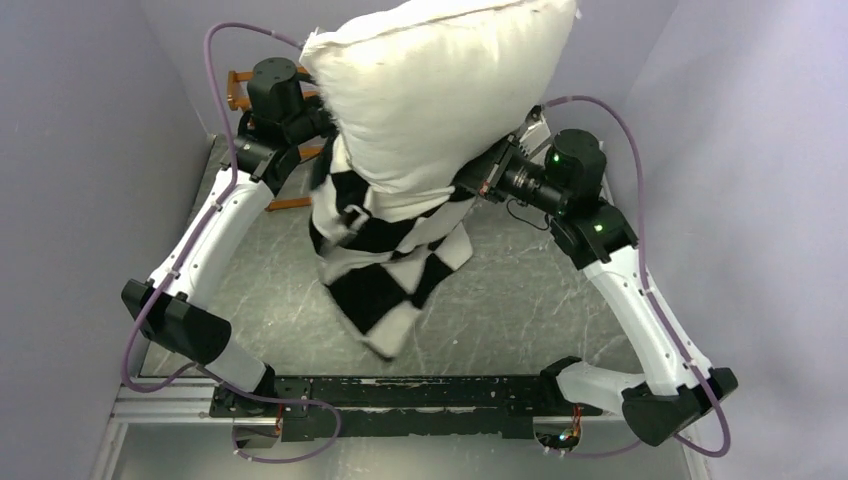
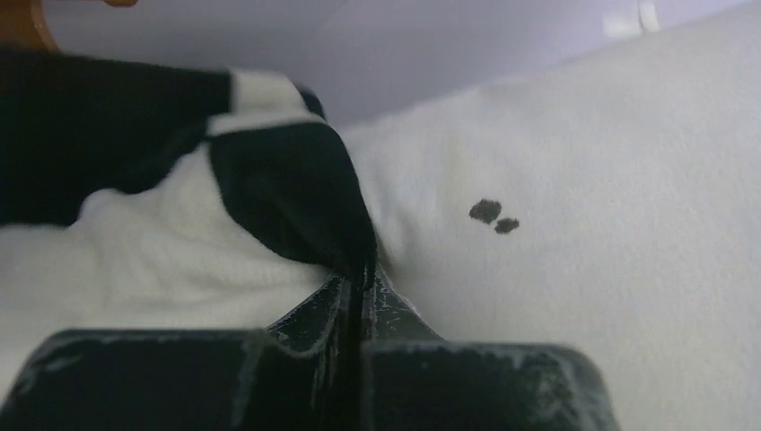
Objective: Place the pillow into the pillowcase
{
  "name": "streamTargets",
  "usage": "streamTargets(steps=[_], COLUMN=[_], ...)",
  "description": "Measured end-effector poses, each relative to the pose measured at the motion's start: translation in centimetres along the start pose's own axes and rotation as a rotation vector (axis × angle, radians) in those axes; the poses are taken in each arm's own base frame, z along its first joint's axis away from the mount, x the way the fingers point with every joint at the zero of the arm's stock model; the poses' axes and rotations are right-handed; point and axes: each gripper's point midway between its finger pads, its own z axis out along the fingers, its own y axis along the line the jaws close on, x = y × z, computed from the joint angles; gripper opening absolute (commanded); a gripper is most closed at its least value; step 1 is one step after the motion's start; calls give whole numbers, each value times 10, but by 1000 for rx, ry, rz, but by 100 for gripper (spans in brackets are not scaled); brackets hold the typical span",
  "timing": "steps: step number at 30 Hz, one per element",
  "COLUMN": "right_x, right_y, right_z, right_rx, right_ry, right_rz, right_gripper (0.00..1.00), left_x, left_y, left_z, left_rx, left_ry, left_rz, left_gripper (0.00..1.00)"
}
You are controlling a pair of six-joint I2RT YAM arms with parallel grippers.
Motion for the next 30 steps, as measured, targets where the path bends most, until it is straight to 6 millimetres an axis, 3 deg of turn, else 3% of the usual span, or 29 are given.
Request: streamTargets(steps=[2, 3, 6, 8, 10, 12, 14, 17, 19, 24, 28, 30], right_x=[10, 2, -46, -70, -78, -78, -92, -117, -123, -87, -106, -116], right_y=[31, 42, 62, 63, 61, 56, 55, 42, 30, -7, -40, -51], right_z=[-13, -17, -23, -29, -36, -40, -40, -37, -33, -3, -4, -3], right_rx=[-58, -60, -38, -27, -39, -52, -47, -7, 19, 39, 108, 135], right_ry=[50, 50, -52, -141, -211, -262, -323, -378, -387, -367, -396, -392], right_rz=[6, 0, -69, -111, -130, -144, -166, -194, -208, -241, -213, -194], right_gripper=[0, 0, 0, 0, 0, 0, 0, 0, 0, 0, 0, 0], left_x=[4, 11, 37, 48, 51, 43, 37, 49, 60, 44, 32, 38], left_y=[1, -1, -22, -38, -48, -58, -69, -82, -92, -110, -136, -147], left_z=[2, 4, 9, 9, 8, 16, 27, 36, 33, 20, 14, 9], left_rx=[-9, -11, 9, 40, 63, 93, 135, 168, 183, 235, 374, 411], left_ry=[7, 15, 47, 67, 96, 125, 130, 112, 103, 102, 73, 50], left_rz=[-6, -10, -13, -19, -31, -37, -32, -20, -7, 37, 11, 25], left_gripper=[5, 5, 5, 5, 5, 5, 5, 5, 5, 5, 5, 5])
